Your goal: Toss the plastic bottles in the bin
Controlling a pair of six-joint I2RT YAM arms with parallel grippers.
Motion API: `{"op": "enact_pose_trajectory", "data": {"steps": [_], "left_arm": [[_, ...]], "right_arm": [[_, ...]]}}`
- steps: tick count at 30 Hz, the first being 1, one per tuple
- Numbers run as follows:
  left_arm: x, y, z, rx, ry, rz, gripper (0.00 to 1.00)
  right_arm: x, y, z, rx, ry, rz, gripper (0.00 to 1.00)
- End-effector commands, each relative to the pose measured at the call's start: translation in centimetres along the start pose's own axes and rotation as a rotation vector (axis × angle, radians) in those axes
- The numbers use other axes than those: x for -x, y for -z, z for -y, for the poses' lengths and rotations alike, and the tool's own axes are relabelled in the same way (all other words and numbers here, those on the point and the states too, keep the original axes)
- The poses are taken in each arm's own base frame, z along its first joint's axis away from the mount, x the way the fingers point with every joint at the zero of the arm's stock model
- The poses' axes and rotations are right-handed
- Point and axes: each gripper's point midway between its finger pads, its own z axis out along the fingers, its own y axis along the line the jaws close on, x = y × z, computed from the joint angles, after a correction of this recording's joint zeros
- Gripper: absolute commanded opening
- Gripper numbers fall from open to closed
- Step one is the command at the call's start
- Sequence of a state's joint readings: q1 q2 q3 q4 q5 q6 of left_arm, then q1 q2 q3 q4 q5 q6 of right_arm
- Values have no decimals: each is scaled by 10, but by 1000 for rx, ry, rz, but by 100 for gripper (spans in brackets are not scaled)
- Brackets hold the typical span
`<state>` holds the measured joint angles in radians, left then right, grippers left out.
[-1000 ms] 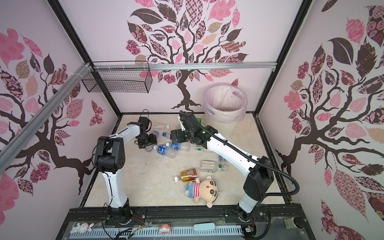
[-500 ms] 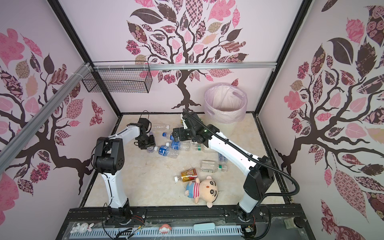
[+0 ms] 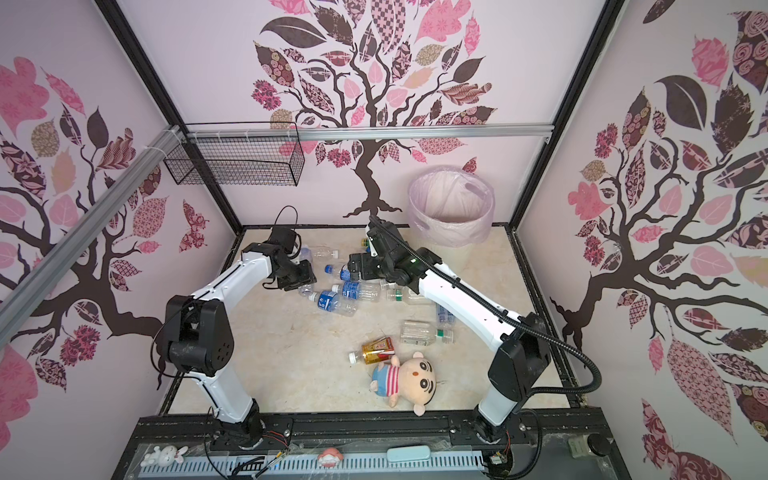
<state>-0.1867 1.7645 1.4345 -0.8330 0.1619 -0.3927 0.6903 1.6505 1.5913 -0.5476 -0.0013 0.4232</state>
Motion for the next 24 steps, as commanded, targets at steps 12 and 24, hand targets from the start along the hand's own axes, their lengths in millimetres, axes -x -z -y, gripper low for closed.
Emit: {"op": "enact_pose_trajectory", "data": {"steps": [12, 24], "left_arm": [[-46, 79, 122, -285, -191, 135, 52], [-78, 134, 172, -434, -290, 180, 53]], "right_arm": [[55, 69, 16, -40, -119, 82, 100], [62, 93, 1, 90, -150, 128, 99]]}}
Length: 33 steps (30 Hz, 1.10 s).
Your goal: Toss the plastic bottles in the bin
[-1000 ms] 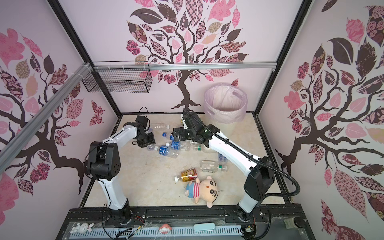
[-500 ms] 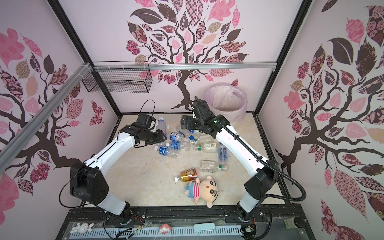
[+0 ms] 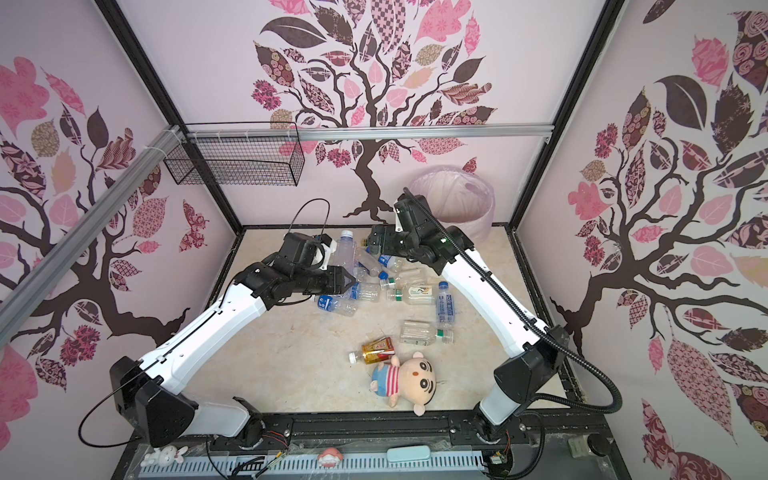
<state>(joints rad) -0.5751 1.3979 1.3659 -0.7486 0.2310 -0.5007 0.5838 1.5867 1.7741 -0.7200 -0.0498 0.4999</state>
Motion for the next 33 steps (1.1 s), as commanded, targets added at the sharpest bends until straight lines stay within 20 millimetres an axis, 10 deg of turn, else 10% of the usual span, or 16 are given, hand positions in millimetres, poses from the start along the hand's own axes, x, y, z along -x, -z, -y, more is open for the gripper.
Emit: {"op": "enact_pose_trajectory", "data": {"steps": [1, 23, 33], "left_arm": [[7, 9, 20, -50, -16, 32, 53], [34, 20, 94, -214, -104, 52, 54], [36, 27, 100, -227, -113, 58, 54]], "right_arm": [[7, 27, -20, 110, -15, 43, 100], [-4, 9, -41, 240, -15, -22, 99], [-8, -2, -39, 233, -27, -41, 77]]}}
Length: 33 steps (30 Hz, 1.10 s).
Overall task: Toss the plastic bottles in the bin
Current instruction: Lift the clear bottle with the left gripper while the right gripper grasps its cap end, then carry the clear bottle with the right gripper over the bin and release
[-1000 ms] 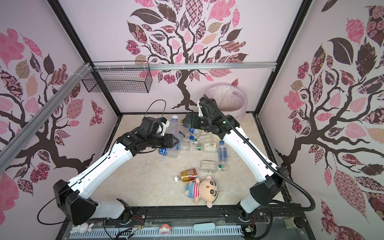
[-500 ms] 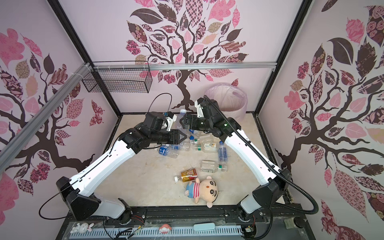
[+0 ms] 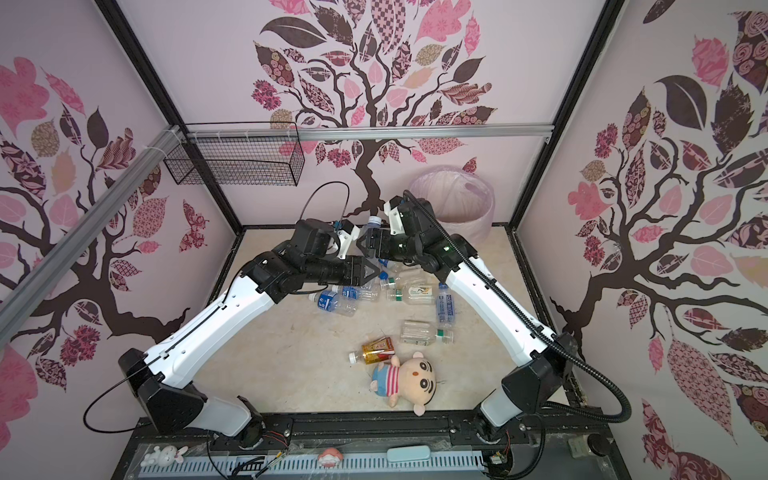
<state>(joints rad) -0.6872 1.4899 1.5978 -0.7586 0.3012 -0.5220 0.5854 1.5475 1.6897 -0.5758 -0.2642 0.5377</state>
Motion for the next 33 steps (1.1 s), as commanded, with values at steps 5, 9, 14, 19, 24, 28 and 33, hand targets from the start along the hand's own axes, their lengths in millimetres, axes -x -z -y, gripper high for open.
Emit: {"op": "enact_pose_trajectory", "data": {"steps": [5, 9, 14, 19, 24, 28, 33], "left_arm": [[10, 10, 11, -16, -33, 22, 58], [9, 11, 9, 0, -34, 17, 60], [12, 15, 5, 35, -38, 21, 66], [19, 25, 6, 56, -40, 53, 74], [21, 31, 7, 68, -47, 55, 87], [23, 34, 8, 74, -49, 53, 97], [31, 38, 23, 106, -131, 65, 97]], "right_arm": [[9, -3, -2, -1, -6, 16, 65], [16, 1, -3, -8, -4, 44, 58], [26, 9, -3, -24, 6, 90, 55], [44, 22, 8, -74, 6, 154, 50], [65, 34, 19, -107, -9, 199, 45], [90, 50, 30, -143, -12, 264, 43], [120, 75, 44, -216, 8, 358, 43]]}}
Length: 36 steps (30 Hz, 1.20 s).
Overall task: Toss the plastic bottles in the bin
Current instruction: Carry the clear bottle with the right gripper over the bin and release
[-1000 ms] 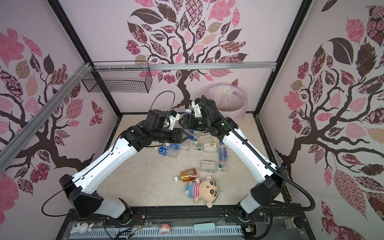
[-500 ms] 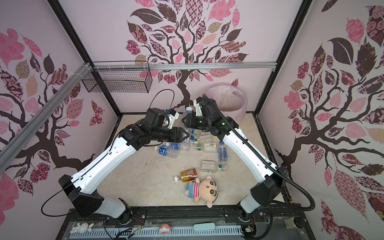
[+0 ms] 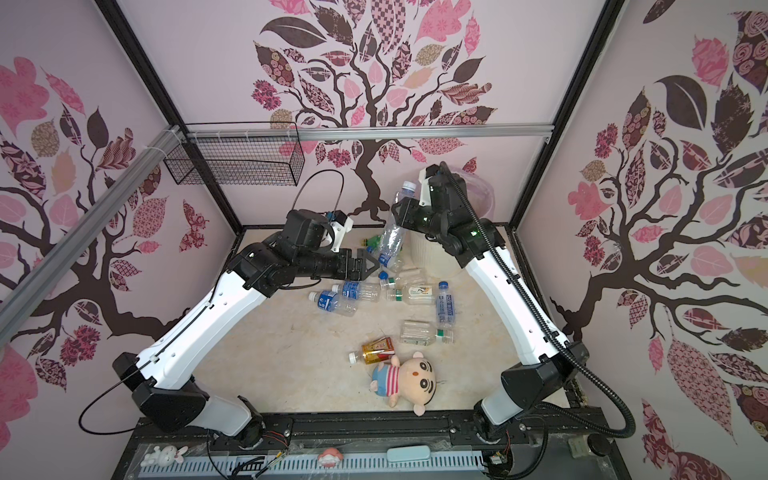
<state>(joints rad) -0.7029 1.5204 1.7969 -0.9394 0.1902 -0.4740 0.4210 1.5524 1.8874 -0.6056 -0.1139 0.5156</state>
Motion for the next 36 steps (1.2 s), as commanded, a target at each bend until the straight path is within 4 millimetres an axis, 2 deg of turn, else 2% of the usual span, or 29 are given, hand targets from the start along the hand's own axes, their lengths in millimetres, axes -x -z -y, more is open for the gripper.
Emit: {"op": "enact_pose_trajectory", "data": {"steps": [1, 2, 3, 9, 18, 22, 25, 27, 29, 31, 34, 36], "left_arm": [[14, 8, 17, 17, -91, 34, 97], [13, 5, 18, 20, -94, 26, 97], [23, 10, 28, -2, -99, 52, 97], [55, 13, 56, -49, -74, 108, 97], [98, 28, 81, -110, -31, 243, 97], [106, 33, 86, -131, -26, 275, 97], [104, 35, 88, -141, -37, 272, 97], [102, 36, 87, -137, -45, 265, 97], [101, 38, 87, -134, -48, 263, 97], [101, 39, 86, -129, -50, 264, 97], [100, 42, 86, -135, -51, 266, 97], [99, 44, 85, -133, -54, 264, 97]], "right_arm": [[27, 5, 13, -72, 35, 72, 44], [33, 7, 14, -81, 38, 90, 44], [41, 11, 16, -95, 43, 114, 45], [94, 35, 21, -178, 55, 277, 45], [183, 108, -5, -227, 94, 628, 43], [215, 142, -24, -208, 137, 782, 45], [231, 160, -31, -217, 160, 871, 46], [234, 157, -29, -237, 183, 885, 47], [232, 138, -16, -288, 192, 856, 48], [222, 102, 8, -352, 193, 780, 49], [192, 36, 57, -503, 211, 635, 51], [173, 9, 88, -598, 196, 555, 70]]}}
